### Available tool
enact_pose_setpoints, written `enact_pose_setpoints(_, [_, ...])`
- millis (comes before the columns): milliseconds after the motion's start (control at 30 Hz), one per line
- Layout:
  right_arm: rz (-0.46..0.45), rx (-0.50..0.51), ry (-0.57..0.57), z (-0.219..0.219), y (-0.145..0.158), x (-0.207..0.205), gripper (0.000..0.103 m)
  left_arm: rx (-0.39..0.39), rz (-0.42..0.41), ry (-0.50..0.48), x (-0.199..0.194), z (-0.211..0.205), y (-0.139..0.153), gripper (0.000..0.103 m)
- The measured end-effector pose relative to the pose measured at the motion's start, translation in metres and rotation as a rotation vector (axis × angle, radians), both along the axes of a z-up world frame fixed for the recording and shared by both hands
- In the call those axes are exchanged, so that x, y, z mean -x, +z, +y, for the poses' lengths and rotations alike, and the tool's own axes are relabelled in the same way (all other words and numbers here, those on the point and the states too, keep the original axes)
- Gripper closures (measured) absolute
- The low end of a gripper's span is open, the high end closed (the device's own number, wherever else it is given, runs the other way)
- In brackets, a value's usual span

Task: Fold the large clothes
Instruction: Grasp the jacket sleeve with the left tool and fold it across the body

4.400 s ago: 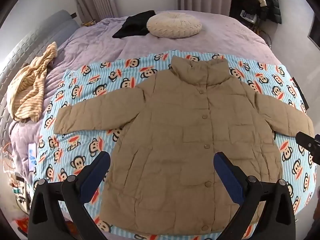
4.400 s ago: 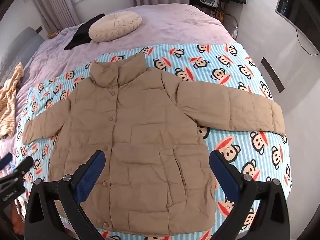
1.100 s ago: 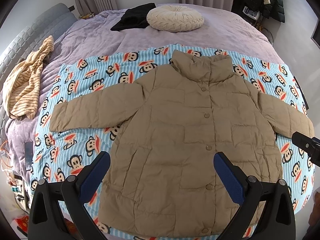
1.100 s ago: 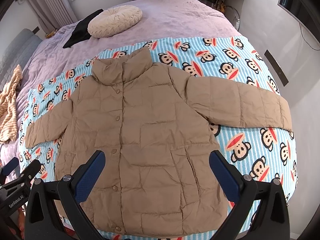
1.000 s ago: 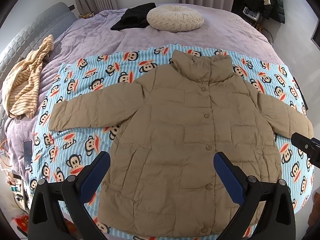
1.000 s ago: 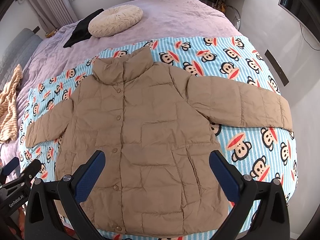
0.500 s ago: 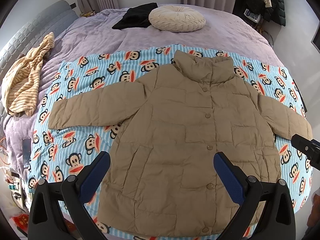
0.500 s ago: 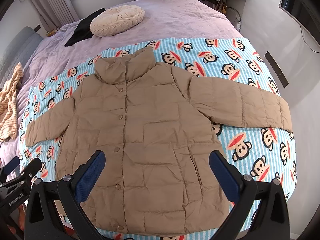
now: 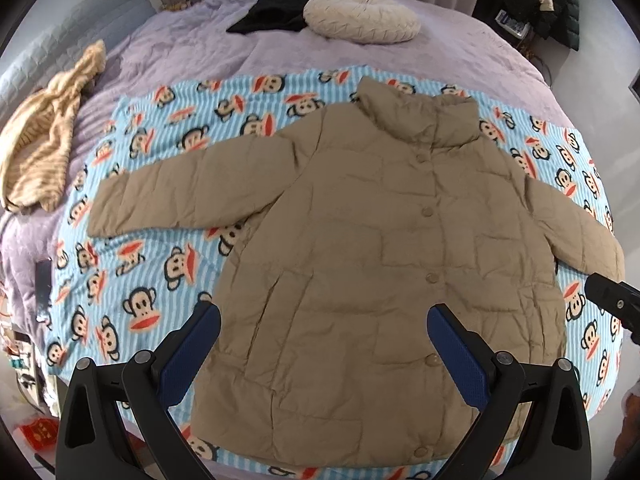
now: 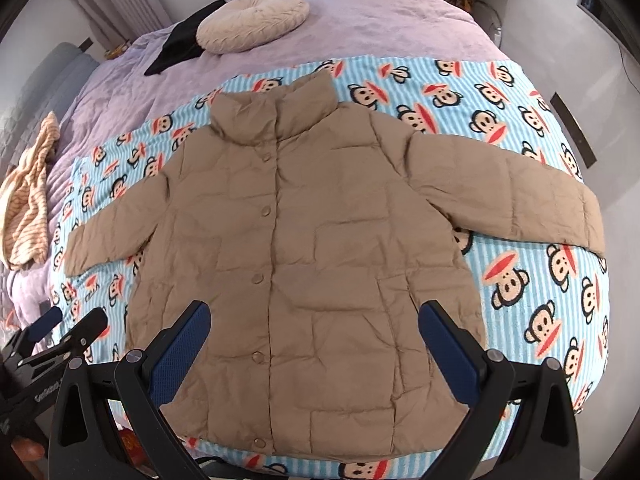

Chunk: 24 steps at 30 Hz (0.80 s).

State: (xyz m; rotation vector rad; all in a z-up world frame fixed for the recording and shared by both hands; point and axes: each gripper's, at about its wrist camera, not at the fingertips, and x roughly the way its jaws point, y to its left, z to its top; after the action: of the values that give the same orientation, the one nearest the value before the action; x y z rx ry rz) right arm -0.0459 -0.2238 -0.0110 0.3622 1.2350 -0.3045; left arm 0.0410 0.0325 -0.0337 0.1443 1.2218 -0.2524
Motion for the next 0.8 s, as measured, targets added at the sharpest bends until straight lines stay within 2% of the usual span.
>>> enact_pose_setpoints(167, [-0.004,-0.051,0.002,0.005,-0.015,-0.016,0.000,0.076,0.043,0.063,-0.024,0.037,-0.025,0.000])
enact_pose_setpoints(300, [-0.034,-0.068,0.057,0.026,-0.028,-0.035,0.000,0.127,0.030,0.143,-0.056,0.077,-0.052,0.000])
enact_pose_setpoints(400, [-0.010,-0.117,0.108,0.048,-0.049,-0.054,0.000,0.178,0.014,0.227,-0.083,0.114,-0.074,0.000])
enact_pose_setpoints(533, [0.040,-0.139,0.162,0.077,-0.085,-0.076,0.000,0.279,0.035,0.369,-0.120,0.170,-0.119,0.000])
enact_pose_setpoints(567, [0.061,-0.151,0.170,0.084,-0.095,-0.082,0.000,0.324,0.041,0.405,-0.131,0.186,-0.133,0.000])
enact_pose_setpoints(733, [0.077,-0.185,0.206,0.109,-0.123,-0.098,0.000,0.427,0.071,0.518,-0.168,0.236,-0.185,0.000])
enact_pose_setpoints(800, [0.095,-0.188,0.211,0.115,-0.136,-0.104,0.000,0.467,0.069,0.546,-0.178,0.249,-0.198,0.000])
